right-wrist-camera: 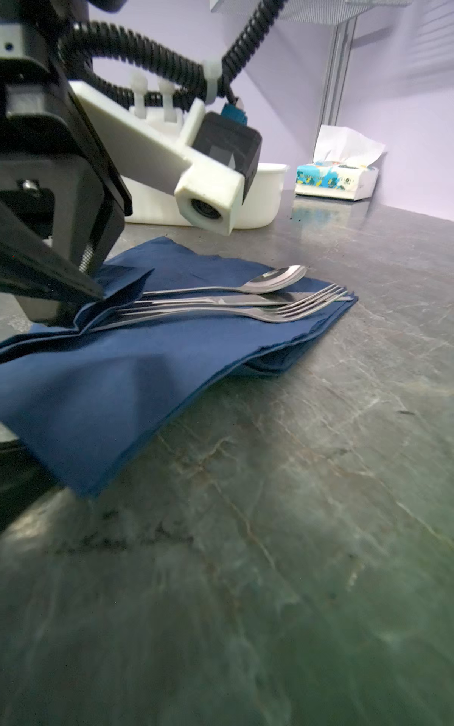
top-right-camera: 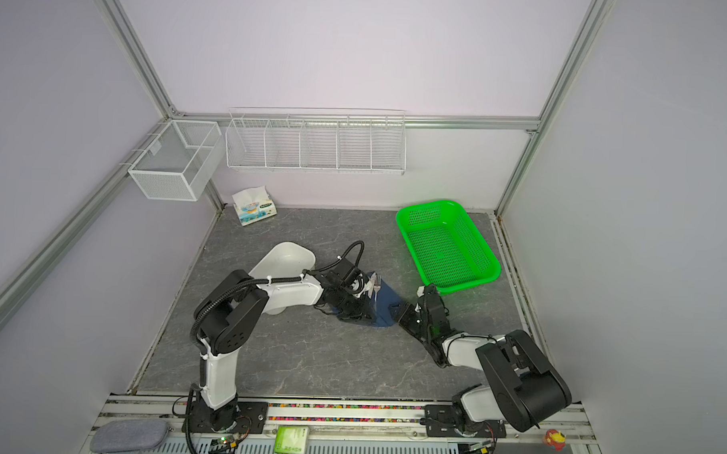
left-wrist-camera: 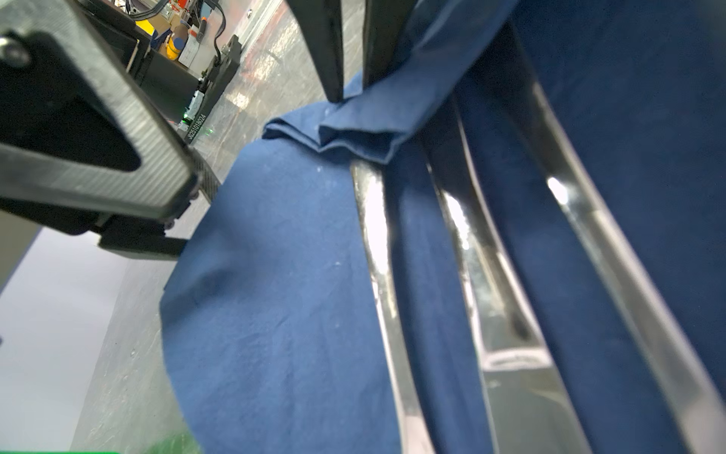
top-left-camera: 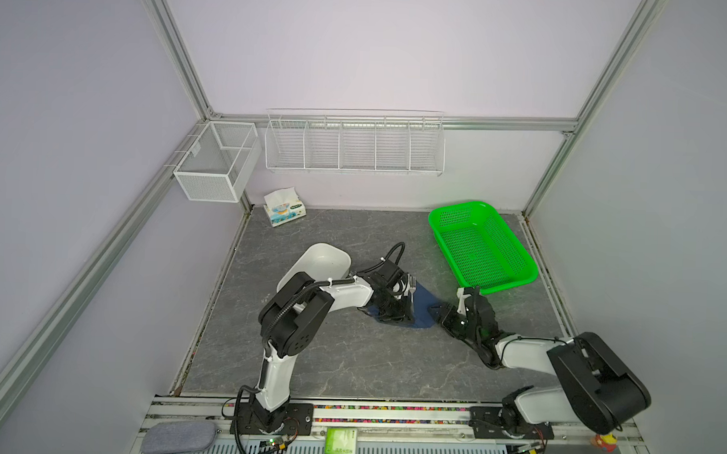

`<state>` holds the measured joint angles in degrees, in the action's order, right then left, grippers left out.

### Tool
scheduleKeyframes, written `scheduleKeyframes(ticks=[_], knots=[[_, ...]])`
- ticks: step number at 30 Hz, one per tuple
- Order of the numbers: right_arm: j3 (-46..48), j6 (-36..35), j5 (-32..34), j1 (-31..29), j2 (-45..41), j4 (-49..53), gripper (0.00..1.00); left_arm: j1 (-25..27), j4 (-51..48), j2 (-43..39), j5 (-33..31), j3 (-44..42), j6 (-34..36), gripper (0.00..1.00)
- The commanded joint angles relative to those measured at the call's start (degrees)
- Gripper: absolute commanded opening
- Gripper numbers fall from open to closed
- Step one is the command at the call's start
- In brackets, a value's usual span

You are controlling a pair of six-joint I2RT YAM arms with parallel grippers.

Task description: Place the utensils on the paper napkin and roll it up

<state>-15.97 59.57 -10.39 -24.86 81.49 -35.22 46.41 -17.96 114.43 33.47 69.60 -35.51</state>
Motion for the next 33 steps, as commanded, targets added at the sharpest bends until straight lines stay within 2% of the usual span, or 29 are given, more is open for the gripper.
scheduleKeyframes(ticks=[1, 6, 9, 18, 33], knots=[[1.1, 2.3, -0.9, 0.7, 2.9, -7.0, 0.57, 0.2, -0.8, -0.7, -0.7, 1.4, 0.9, 0.13], [1.5, 3.0, -3.2, 0.3, 6.3, -14.2, 0.54, 0.3, -1.0, -0.9, -0.9, 1.5, 0.9, 0.13], [0.1, 0.1, -5.0, -1.1, 5.5, -9.6, 0.52, 0.3, -1.3, -0.9, -0.9, 1.7, 0.8, 0.13], [-1.5, -6.9, 1.3, -6.2, -4.9, 9.7, 0.45, 0.2, -1.1, -1.0, -0.8, 1.8, 0.7, 0.13], [-6.4, -13.3, 0.6, -8.3, -1.7, 15.2, 0.40, 0.2, -0.8, -0.8, -0.5, 1.3, 0.6, 0.13]])
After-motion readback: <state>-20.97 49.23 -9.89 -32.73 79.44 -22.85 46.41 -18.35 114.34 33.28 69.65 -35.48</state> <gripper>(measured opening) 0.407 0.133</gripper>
